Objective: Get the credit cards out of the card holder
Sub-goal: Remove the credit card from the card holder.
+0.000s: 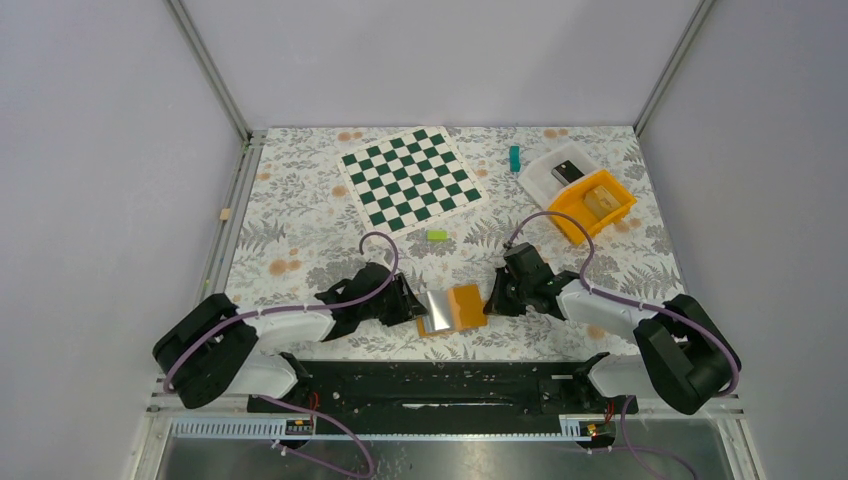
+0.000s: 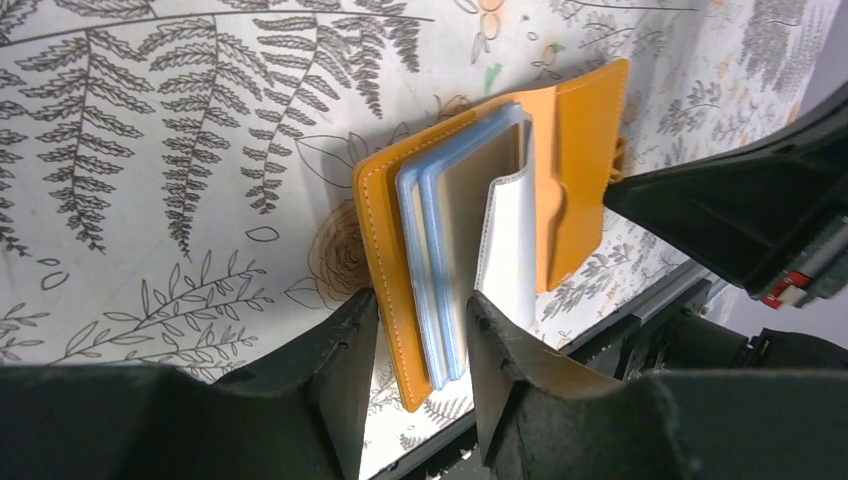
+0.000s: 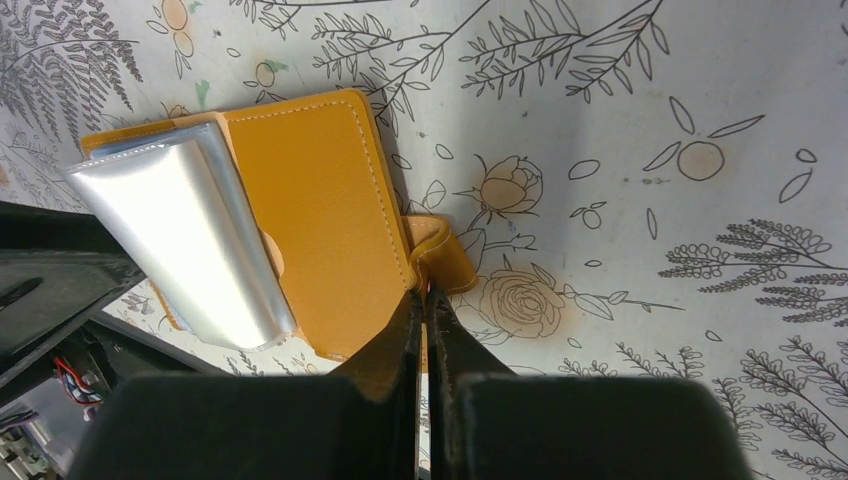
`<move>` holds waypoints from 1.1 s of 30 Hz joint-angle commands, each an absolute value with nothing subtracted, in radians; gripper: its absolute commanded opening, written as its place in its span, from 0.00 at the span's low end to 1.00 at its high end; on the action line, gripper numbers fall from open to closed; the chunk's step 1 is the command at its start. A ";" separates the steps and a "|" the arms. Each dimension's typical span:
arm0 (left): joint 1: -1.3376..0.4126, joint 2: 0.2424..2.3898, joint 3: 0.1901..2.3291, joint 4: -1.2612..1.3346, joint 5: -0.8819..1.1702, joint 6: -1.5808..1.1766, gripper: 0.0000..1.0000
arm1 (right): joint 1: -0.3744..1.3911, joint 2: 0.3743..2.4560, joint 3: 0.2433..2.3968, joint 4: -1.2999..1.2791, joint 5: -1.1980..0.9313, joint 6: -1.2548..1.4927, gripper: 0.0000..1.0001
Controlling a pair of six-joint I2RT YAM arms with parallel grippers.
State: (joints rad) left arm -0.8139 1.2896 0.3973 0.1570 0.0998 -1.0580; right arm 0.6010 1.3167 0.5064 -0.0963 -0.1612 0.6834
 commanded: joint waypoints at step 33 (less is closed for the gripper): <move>-0.853 1.236 0.427 0.310 0.220 -1.075 0.00 | 0.658 0.973 0.626 -0.264 -0.196 0.748 0.58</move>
